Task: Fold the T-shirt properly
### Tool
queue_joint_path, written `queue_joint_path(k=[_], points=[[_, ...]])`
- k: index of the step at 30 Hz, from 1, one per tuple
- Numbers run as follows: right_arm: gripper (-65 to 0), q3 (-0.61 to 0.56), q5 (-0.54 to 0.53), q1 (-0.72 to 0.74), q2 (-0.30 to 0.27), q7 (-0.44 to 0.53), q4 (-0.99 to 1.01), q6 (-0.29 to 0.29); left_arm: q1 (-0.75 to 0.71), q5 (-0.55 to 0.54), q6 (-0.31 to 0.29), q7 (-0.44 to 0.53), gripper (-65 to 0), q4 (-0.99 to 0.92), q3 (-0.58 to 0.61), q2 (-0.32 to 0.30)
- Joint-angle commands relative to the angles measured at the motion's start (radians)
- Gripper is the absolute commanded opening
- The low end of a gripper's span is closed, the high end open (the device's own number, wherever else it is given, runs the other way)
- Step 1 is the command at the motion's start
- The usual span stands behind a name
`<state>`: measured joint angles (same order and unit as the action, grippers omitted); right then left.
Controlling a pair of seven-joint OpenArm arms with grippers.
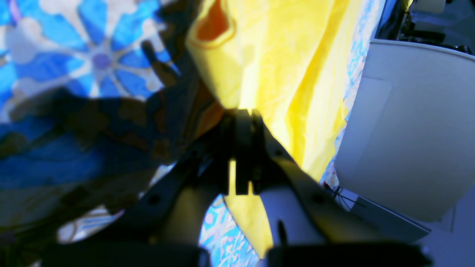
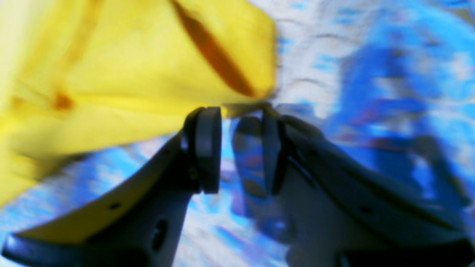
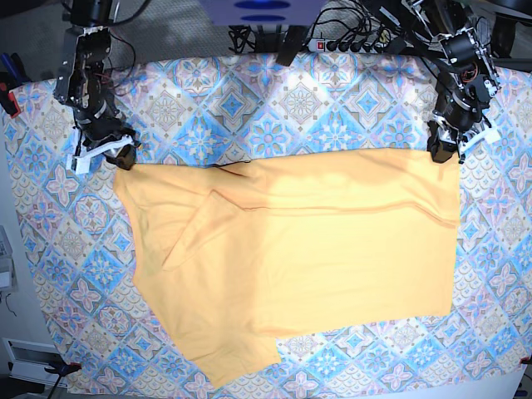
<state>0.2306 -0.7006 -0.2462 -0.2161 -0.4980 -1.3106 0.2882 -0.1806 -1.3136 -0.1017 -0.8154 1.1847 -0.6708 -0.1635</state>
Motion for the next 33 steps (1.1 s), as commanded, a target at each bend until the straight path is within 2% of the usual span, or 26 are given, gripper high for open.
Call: queue_joint_path(k=[1,3,9,21,33], points=[[-46.8,0.006,-0.026,0.005,-0.015,0.015,0.009,0.004,0.005,-0.014,-0.013,0.000,-65.0,0.017,-0.002,-0.017],[-46.8,0.006,-0.055,0.014,-0.016,0.015,0.035,0.004,0.005,-0.016,-0.013,0.000,-65.0,0.017,-0.002,-0.018],[-43.5,0.005,-0.057,0.054,-0.016,0.015,0.081,0.004,0.005,-0.013,-0.013,0.000,-65.0,0.017,-0.002,-0.018],[-43.5,0.003,-0.058,0.115,-0.016,0.014,0.099,0.004,0.005,-0.011,-0.013,0.000,-65.0,0.017,-0.002,-0.018],[-43.7,-0.046,-0.058,0.196,-0.016,0.015,0.204,0.006,0.006,-0.011,-0.013,0.000,-65.0,0.017,-0.002,-0.018]])
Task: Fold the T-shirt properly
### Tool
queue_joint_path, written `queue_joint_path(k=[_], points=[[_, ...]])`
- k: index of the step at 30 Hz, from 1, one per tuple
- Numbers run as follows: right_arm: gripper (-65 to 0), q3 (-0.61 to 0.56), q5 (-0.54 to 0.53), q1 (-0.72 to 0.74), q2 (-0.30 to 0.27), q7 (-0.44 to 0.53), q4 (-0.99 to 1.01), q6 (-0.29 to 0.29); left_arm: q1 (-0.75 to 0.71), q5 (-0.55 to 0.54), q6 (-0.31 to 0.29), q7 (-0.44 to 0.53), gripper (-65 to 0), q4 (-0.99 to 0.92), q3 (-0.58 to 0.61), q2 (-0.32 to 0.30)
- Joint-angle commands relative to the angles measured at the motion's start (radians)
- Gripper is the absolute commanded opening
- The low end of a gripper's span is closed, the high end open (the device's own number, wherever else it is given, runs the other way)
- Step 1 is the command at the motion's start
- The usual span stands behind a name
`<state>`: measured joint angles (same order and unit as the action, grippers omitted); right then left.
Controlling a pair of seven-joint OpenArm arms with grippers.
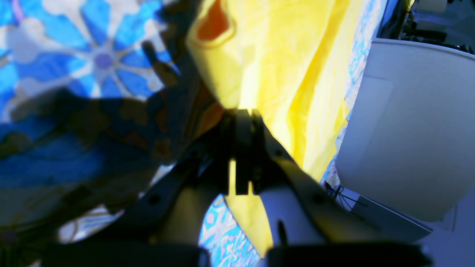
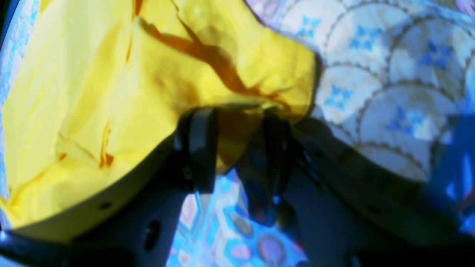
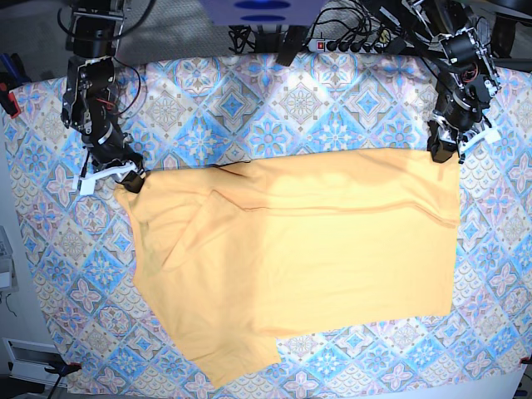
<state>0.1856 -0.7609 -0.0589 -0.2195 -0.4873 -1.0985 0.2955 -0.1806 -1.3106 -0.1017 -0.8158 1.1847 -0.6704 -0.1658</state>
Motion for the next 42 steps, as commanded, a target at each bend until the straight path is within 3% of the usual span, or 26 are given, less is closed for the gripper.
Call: queue_joint_path(k=[1,3,10,25,28,33,42], points=[[-43.7,-0.007,0.002,0.015,-0.013,0.005,-0.002,-0.002,0.006,-0.014,-0.013,0.000,-65.0,0.017,-0.002,-0.016],[-45.1,-0.007,0.002,0.018,-0.013,0.005,0.002,-0.002,0.006,-0.014,-0.013,0.000,-65.0,0.017,-0.002,-0.016],[-65.0,-0.002,0.002,0.017,-0.013,0.005,0.002,0.000,0.006,-0.014,-0.013,0.000,-65.0,0.017,-0.002,-0.016],[-65.0,0.071,0.001,-0.164,-0.021,0.005,-0.196,0.001,-0.035,-0.022,-0.014,-0.001,-65.0,0.025,-0.002,-0.016],[-65.0,0.102,0.001,-0.197,-0.021,0.005,-0.214,0.003,-0.041,-0.022,-0.014,-0.041,-65.0,0.030,-0.009,-0.016],[-65.0,0.140,0.001,-0.235,-0.033,0.003,-0.217,0.098,-0.059,-0.025,-0.014,-0.086,-65.0,0.031,-0.012,-0.013],[-65.0,0.280,0.001,-0.263,-0.031,-0.106,-0.217,0.152,-0.139,-0.025,-0.016,-0.092,-65.0,0.048,-0.005,-0.010]])
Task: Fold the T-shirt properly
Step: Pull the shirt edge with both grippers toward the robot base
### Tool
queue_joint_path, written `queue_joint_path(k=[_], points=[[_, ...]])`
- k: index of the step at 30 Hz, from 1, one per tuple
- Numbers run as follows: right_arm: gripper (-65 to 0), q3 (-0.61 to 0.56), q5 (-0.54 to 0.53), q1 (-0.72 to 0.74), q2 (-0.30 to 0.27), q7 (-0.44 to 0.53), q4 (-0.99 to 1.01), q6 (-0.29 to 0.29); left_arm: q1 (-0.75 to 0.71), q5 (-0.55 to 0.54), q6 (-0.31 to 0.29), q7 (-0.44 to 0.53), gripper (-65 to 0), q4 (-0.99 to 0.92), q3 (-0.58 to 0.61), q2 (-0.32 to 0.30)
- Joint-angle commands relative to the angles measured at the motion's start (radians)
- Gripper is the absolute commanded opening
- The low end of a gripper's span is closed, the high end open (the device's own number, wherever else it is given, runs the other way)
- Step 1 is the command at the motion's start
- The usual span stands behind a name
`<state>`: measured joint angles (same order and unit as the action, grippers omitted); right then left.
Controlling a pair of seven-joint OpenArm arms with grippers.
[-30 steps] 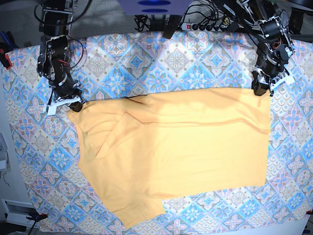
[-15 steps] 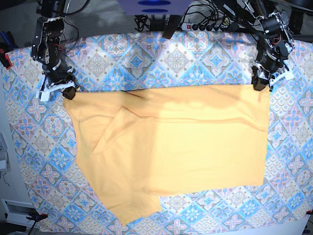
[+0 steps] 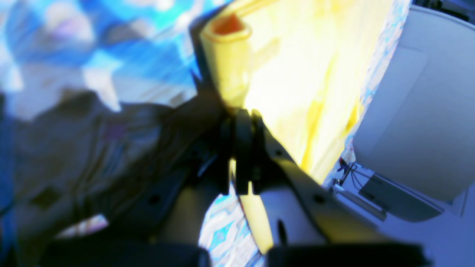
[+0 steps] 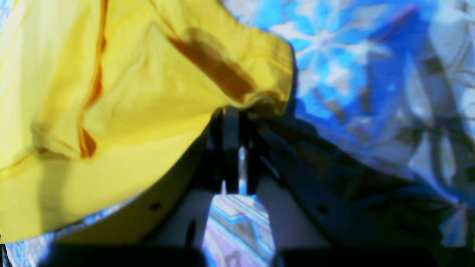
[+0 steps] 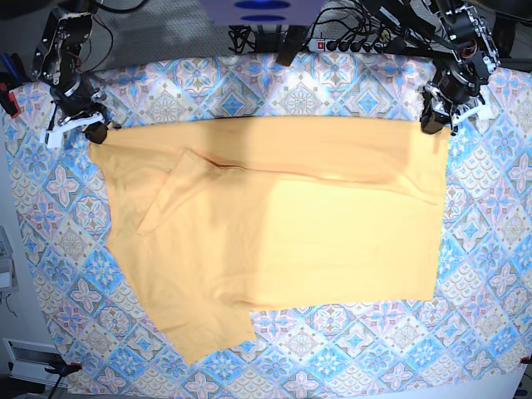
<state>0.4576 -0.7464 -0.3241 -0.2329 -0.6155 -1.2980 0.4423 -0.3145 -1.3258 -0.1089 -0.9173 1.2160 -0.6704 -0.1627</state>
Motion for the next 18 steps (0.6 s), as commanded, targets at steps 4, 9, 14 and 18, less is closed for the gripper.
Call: queue_joint_path(k=[4,9,14,18], points=[[-65.0,0.019,-0.014,-0.010,-0.018,0.013,-0.018,0.011,-0.041,-0.010,-0.008,0.010,-65.0,0.080,-0.004,0.004],[-65.0,0.019,-0.014,-0.046,-0.018,0.013,-0.019,0.014,-0.087,-0.010,-0.008,0.008,-65.0,0.155,-0.004,0.015],[-65.0,0.022,-0.014,-0.083,-0.018,0.019,-0.039,0.014,-0.127,-0.010,-0.008,0.004,-65.0,0.196,-0.002,0.030],[-65.0,0.053,-0.014,-0.109,-0.020,0.013,-0.058,0.014,-0.139,-0.010,-0.008,-0.029,-65.0,0.196,-0.004,0.038]])
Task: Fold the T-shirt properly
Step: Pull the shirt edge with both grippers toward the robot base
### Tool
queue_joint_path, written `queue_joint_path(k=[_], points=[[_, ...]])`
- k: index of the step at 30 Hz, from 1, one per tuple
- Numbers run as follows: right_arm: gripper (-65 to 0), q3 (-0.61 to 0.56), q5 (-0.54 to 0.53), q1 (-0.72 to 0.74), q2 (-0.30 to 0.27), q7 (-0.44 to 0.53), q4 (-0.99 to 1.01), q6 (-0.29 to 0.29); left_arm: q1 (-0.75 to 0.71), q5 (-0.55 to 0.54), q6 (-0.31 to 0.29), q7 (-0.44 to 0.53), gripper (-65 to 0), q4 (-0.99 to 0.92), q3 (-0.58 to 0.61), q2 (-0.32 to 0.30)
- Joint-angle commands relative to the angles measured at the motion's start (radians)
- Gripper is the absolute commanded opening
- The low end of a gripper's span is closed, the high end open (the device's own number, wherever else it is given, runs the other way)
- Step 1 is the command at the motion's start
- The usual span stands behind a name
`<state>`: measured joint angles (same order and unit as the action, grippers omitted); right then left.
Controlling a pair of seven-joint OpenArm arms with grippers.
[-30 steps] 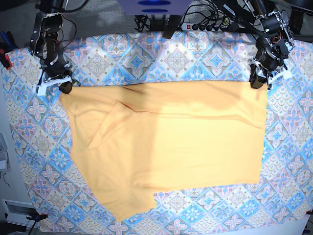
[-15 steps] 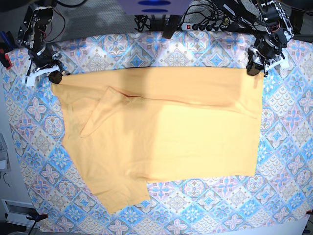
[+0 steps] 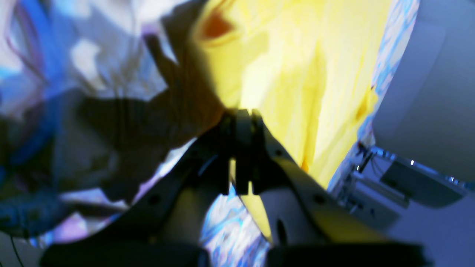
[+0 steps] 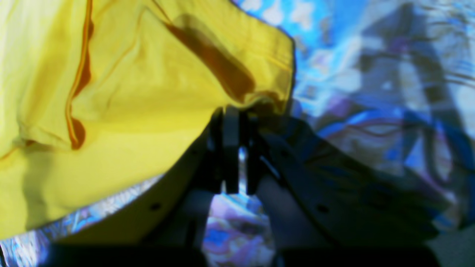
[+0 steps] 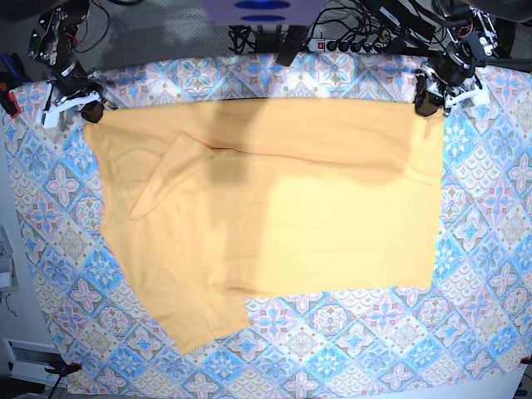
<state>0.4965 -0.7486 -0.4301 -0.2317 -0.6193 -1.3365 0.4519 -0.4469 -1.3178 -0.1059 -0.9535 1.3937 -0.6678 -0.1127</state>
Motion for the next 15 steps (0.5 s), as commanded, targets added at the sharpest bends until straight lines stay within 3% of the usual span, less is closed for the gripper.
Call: queue_joint_path(k=[1,15], points=[[-65.0,0.023,-0.012,-0.005,-0.021,0.017,-0.022,0.005,-0.014,-0.018,-0.012,0.008,-65.0,0.019,-0.007,-0.011],[-65.0,0.078,-0.012,-0.054,-0.021,0.017,-0.024,0.005,-0.082,-0.016,-0.012,0.003,-65.0,0.020,0.024,0.014]])
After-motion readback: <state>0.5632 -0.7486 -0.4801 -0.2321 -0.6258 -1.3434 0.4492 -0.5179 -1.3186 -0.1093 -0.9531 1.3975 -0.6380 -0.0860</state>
